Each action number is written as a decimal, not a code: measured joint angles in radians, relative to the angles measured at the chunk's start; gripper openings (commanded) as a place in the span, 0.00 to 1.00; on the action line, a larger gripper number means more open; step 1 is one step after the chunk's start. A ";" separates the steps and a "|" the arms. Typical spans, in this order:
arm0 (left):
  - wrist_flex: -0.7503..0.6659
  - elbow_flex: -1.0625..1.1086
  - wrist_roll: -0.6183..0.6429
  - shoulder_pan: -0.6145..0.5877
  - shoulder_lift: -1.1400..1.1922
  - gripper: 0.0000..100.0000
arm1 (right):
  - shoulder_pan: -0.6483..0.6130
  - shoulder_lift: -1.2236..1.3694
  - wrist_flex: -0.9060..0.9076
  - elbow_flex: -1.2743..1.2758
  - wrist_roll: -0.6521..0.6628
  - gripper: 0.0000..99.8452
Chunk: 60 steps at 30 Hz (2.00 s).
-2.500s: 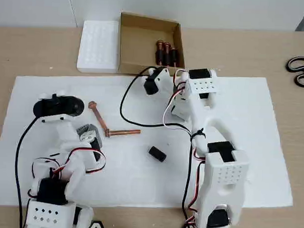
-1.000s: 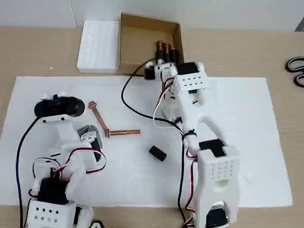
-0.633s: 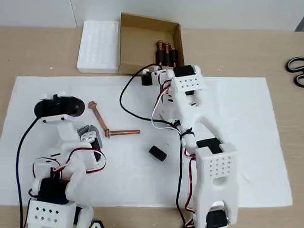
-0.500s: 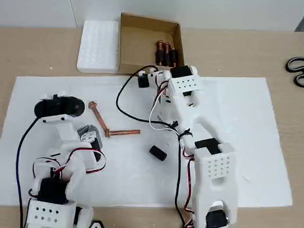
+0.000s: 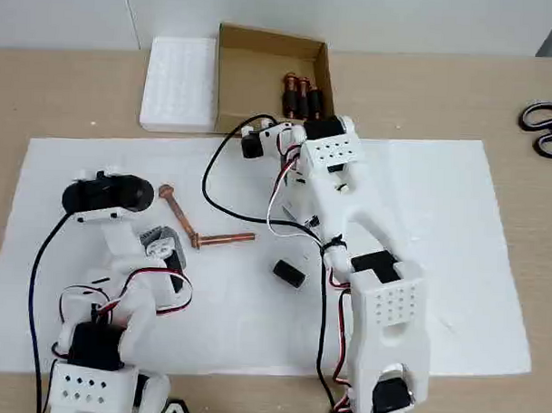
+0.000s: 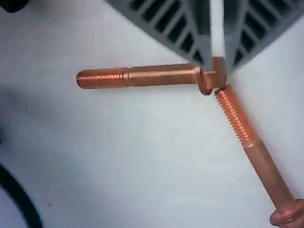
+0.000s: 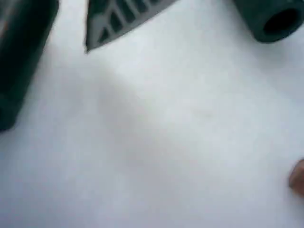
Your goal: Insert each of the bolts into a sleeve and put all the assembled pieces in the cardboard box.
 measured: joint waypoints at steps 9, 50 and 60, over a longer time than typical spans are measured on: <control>0.000 0.000 0.000 0.000 0.000 0.01 | 0.000 0.000 0.006 0.000 0.000 0.16; 0.000 0.000 0.000 0.000 0.000 0.01 | -0.018 -0.109 -0.055 -0.009 0.008 0.00; -0.041 -0.049 0.000 0.000 0.000 0.01 | 0.032 -0.371 0.109 0.000 -0.095 0.00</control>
